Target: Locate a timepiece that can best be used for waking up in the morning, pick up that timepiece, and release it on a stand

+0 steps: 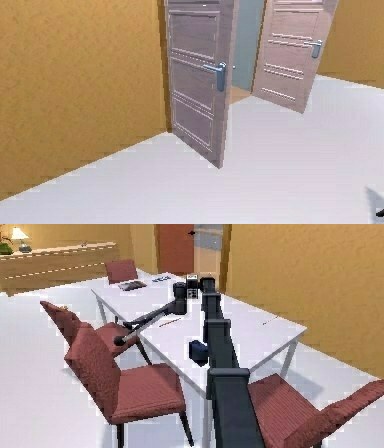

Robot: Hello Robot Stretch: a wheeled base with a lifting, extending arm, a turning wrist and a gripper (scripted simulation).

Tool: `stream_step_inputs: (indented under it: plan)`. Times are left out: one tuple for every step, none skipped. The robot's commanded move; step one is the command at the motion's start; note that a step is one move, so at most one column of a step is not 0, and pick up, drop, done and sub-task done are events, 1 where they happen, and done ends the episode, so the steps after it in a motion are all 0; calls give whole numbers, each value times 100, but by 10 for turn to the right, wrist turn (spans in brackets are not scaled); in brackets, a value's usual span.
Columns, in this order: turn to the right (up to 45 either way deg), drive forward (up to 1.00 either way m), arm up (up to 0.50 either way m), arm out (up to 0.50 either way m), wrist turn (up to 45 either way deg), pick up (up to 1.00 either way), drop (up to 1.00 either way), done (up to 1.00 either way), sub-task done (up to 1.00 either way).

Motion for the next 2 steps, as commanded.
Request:
stream_step_inputs:
  plan:
    - [0,0,0,0,450,0,0,0,0]
    - [0,0,0,0,450,0,0,0,0]
